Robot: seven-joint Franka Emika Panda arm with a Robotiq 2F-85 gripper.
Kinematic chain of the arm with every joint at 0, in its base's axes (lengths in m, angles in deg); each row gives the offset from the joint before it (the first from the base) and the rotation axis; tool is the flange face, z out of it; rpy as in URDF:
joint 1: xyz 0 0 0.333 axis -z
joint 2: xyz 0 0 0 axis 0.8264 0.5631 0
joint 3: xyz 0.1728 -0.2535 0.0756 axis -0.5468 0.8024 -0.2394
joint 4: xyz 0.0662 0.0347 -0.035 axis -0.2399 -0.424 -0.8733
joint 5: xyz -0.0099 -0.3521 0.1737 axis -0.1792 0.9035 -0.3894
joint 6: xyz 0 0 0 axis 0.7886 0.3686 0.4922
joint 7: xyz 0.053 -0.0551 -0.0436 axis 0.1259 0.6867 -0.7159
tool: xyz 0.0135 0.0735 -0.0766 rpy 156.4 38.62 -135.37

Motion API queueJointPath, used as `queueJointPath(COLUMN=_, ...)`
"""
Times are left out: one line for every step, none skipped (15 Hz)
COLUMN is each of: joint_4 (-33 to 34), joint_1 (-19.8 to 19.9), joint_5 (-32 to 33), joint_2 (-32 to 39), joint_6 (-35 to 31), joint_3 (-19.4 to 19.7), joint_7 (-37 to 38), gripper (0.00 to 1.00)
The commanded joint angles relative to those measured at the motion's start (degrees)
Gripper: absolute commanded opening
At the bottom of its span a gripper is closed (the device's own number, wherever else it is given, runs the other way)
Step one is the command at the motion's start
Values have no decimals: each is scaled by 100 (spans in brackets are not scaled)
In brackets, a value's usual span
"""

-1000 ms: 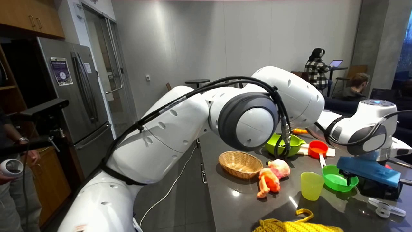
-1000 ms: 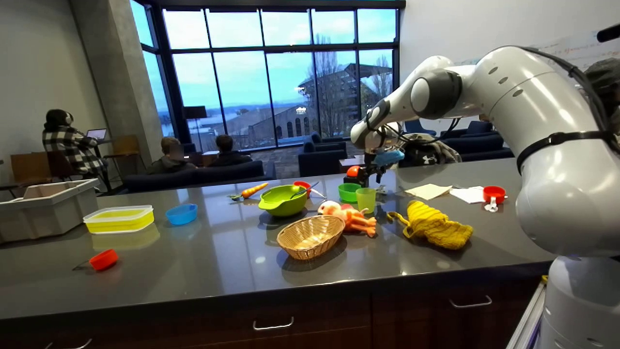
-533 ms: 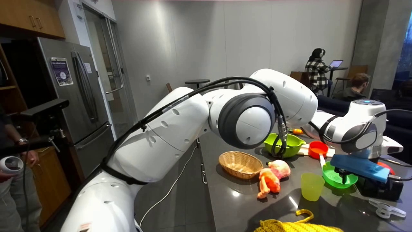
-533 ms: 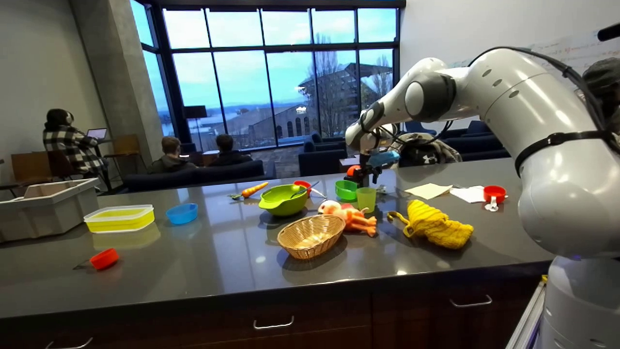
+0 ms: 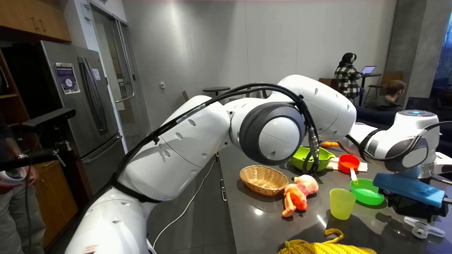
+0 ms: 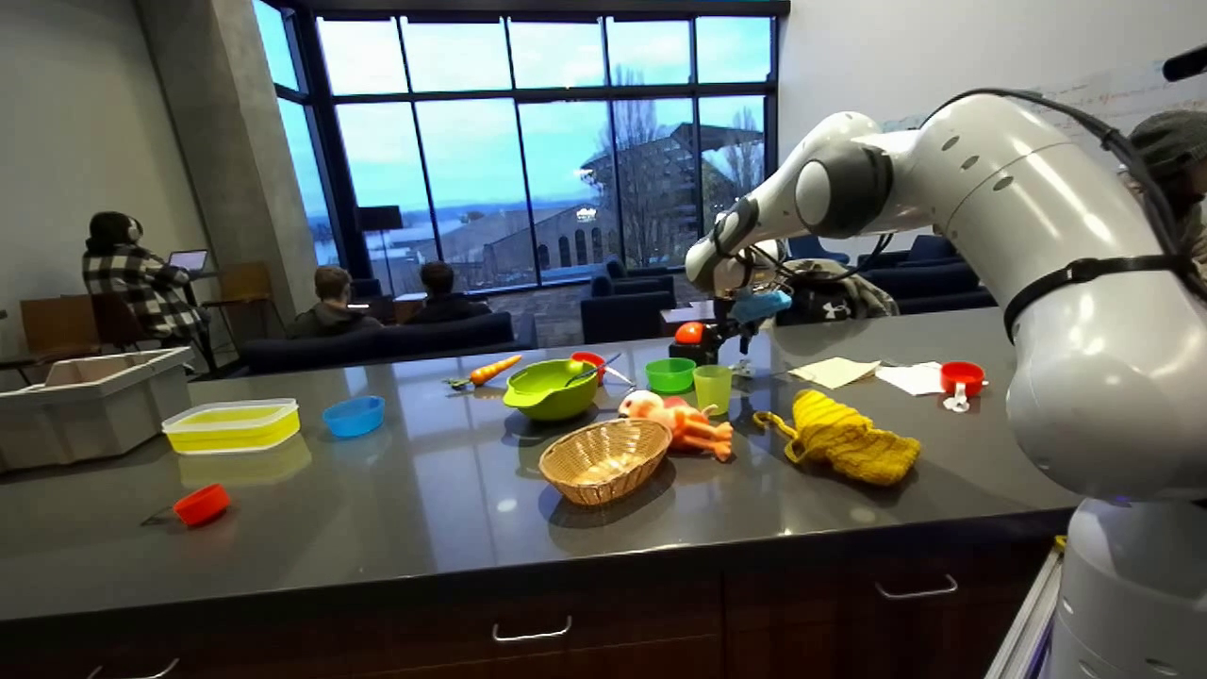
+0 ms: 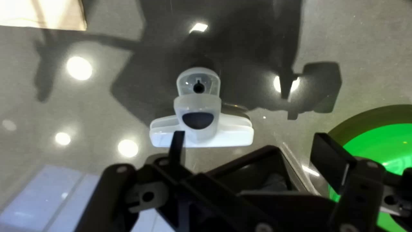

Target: Put the white object into the green bowl

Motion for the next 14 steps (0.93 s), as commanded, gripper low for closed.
queueJointPath(joint_4=-40, joint_1=-49, joint_5=95, joint_2=-67, joint_6=-36, joint_3=89, joint_7=44, gripper=100)
queueJointPath(joint_4=-32, joint_1=-50, joint_5=94, joint_2=-68, joint_6=7, joint_3=95, joint_7=53, gripper=100)
queueJointPath(joint_4=-29, joint_1=-58, joint_5=104, joint_2=-76, joint_6=74, joint_3=111, joint_7=70, gripper=100)
queueJointPath(joint_4=-16, joint_1=-59, joint_5=93, joint_2=-83, joint_6=150, joint_3=110, joint_7=87, gripper=100)
queueJointPath(joint_4=-15, joint_1=-61, joint_5=93, joint_2=-82, joint_6=196, joint_3=114, joint_7=97, gripper=100)
queueJointPath(joint_4=-6, joint_1=-58, joint_5=84, joint_2=-86, joint_6=262, joint_3=112, joint_7=102, gripper=100)
queueJointPath(joint_4=4, joint_1=-57, joint_5=78, joint_2=-93, joint_6=345, joint_3=111, joint_7=107, gripper=100)
queueJointPath(joint_4=21, joint_1=-53, joint_5=69, joint_2=-98, joint_6=450, joint_3=105, joint_7=108, gripper=100)
queueJointPath(joint_4=34, joint_1=-53, joint_5=67, joint_2=-94, joint_6=519, joint_3=103, joint_7=113, gripper=100)
queueJointPath(joint_4=48, joint_1=-51, joint_5=62, joint_2=-93, joint_6=575, joint_3=101, joint_7=118, gripper=100)
queueJointPath(joint_4=57, joint_1=-48, joint_5=53, joint_2=-90, joint_6=613, joint_3=95, joint_7=122, gripper=100)
queueJointPath(joint_4=72, joint_1=-47, joint_5=48, joint_2=-89, joint_6=656, joint_3=94, joint_7=133, gripper=100)
queueJointPath(joint_4=89, joint_1=-48, joint_5=43, joint_2=-86, joint_6=691, joint_3=94, joint_7=150, gripper=100)
queueJointPath(joint_4=102, joint_1=-52, joint_5=51, joint_2=-81, joint_6=719, joint_3=100, joint_7=177, gripper=100)
